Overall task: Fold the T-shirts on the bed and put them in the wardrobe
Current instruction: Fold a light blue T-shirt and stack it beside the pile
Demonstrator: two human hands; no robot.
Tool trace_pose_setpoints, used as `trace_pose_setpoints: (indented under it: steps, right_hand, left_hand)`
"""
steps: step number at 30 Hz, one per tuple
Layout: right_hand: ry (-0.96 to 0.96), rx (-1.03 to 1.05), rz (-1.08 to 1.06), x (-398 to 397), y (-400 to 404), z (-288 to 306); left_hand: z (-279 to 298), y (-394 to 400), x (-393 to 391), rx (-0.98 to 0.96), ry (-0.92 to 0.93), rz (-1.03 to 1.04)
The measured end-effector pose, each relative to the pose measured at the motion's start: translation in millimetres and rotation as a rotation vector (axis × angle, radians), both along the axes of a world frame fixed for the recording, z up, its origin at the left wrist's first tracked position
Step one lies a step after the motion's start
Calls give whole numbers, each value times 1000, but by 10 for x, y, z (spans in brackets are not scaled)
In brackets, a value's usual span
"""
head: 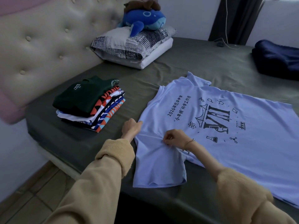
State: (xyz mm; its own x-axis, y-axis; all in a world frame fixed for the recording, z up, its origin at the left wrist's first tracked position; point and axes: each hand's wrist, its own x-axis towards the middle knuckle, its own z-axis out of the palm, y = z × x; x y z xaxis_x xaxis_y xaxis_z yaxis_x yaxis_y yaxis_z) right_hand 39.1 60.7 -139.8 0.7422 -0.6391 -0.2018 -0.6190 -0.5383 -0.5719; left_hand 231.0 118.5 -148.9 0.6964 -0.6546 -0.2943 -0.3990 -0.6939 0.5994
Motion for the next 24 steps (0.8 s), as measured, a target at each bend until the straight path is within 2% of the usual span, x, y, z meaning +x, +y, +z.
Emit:
trace_pose_setpoints:
  steps: [7, 10, 14, 17, 21, 24]
  right_hand:
    - [147, -134, -72, 383, -1061, 71]
    - [154, -183, -123, 631, -1573, 40]
    - [92, -258, -181, 975, -2172, -27]
    - [-6, -414, -184, 1229, -2561, -43]
    - [178, -402, -35, 1514, -2871, -80]
    - [230, -492, 3, 1673, -2983, -98]
  left_hand:
    - [6, -582, 324, 6, 64, -170]
    - [-28, -892, 512, -1, 87, -208]
    - [-19, -1157, 736, -69, 416, -312]
    - [-46, -1155, 902, -67, 536, -374]
    - [-193, -1115, 1083, -132, 670, -383]
    - [-264, -1126, 1128, -197, 715, -354]
